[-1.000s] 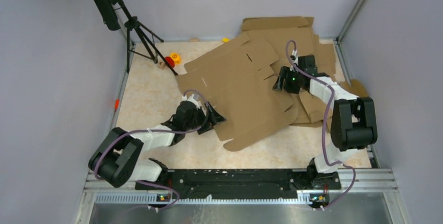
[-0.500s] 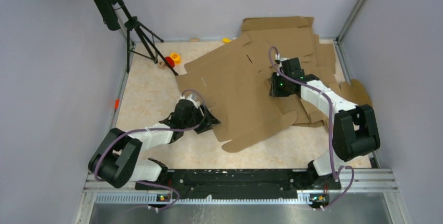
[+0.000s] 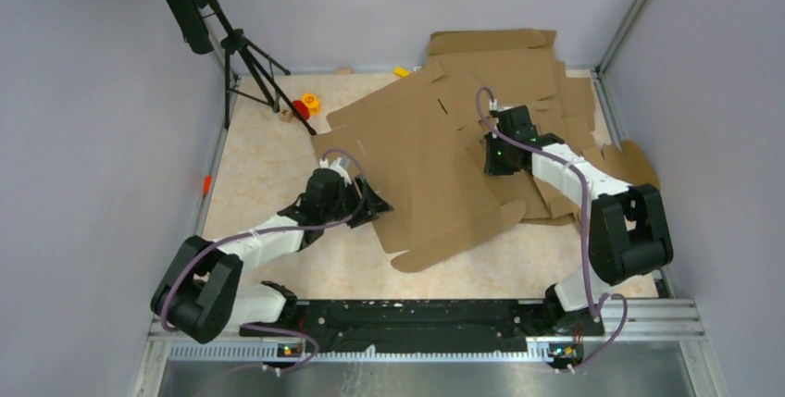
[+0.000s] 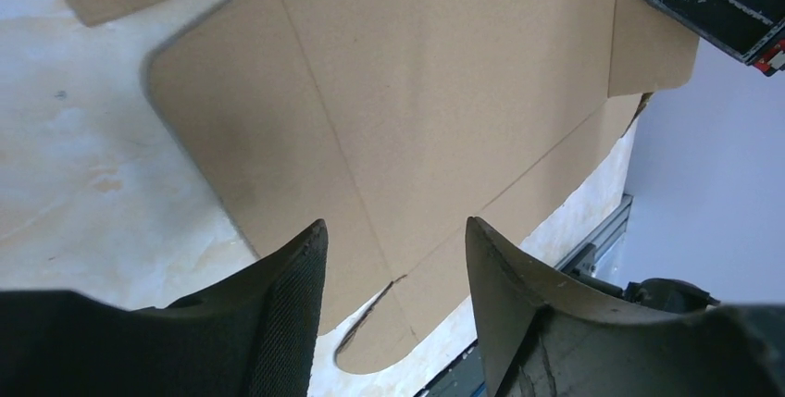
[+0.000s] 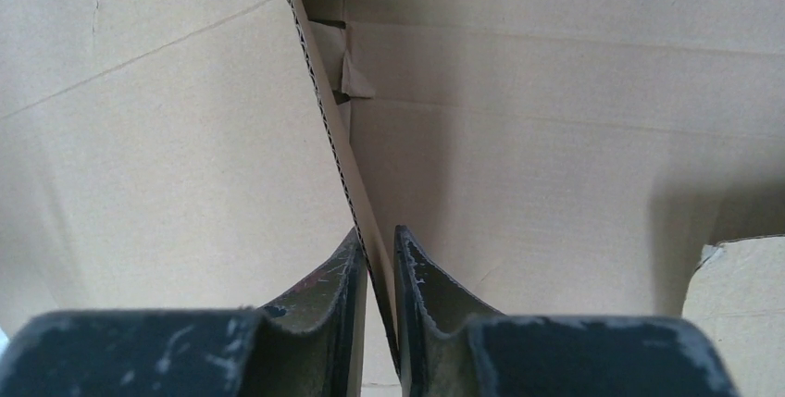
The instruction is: Fold the paper box
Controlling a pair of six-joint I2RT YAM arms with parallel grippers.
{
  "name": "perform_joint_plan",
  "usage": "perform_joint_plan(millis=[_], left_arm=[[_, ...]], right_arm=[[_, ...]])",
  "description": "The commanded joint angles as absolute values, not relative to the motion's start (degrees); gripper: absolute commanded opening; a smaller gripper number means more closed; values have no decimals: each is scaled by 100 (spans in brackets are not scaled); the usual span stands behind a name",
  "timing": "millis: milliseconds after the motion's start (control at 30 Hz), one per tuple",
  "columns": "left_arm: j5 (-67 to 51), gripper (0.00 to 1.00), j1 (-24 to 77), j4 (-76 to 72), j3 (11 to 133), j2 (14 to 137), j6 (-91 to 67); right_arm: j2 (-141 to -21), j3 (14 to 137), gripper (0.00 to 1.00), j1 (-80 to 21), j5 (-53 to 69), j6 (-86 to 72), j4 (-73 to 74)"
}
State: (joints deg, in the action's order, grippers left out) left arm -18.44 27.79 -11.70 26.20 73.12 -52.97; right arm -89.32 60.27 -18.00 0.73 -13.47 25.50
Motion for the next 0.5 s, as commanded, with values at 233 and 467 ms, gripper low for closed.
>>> perform_joint_plan(millis=[233, 467], left_arm=[[-1275, 75, 1002, 356, 3066, 6275, -4230], [-519, 89, 457, 103, 3496, 7100, -4147]], right_arm=[[-8570, 5807, 16, -1866, -204, -1366, 2522], [-8490, 5810, 17, -1867, -220, -1389, 2504]])
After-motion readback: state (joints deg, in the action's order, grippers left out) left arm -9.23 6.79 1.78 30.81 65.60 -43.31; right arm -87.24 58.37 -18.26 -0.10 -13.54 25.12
